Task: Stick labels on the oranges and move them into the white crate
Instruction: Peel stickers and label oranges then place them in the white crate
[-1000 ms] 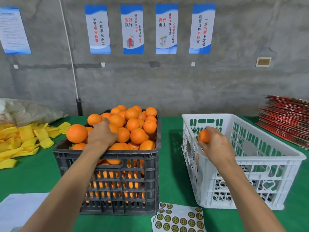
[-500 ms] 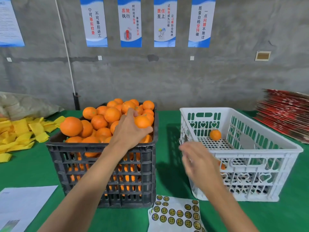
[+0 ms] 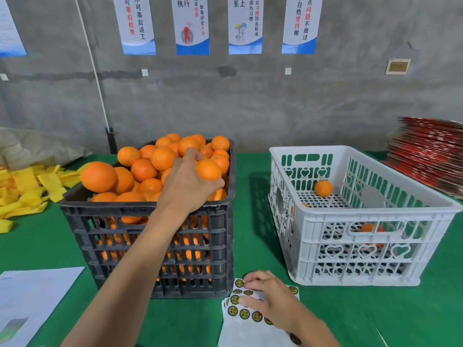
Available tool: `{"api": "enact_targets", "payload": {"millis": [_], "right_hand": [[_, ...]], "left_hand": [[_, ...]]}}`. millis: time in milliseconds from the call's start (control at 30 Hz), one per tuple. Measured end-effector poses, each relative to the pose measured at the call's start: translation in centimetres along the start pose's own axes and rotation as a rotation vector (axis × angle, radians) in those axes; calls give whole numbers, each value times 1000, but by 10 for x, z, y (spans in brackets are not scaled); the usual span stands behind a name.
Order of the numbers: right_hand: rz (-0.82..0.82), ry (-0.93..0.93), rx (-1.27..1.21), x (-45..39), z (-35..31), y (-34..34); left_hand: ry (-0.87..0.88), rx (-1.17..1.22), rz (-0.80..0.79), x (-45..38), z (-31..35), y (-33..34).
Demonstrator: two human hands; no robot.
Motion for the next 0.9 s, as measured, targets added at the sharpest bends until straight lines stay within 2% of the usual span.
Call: {"api": "enact_targets", "payload": {"millis": [200,467,567,733,900], "right_hand": [[72,40,-19,3,-3,-4],[65,256,-223,2,6,-6],[123,315,-183,0,11,-4],[333,233,37,1,-15,-23],[817,-7,-86,-23,-95,-94]], "left_hand": [[4,-13,26,4,2,-4],[11,0,50,7,5,-9],[38,22,28,6,5,-7],[72,95,-36,2,3,-2],[94,105,-43,3,5,-2]]}}
Point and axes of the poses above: each hand's wrist, its own x-axis away from the middle knuckle, its own y-axis out of the palm, z = x × y, the point moved 5 cm from there along -x, towards the middle knuckle, and after that the axes turned 10 degrees about z, right-handed, at the moved point
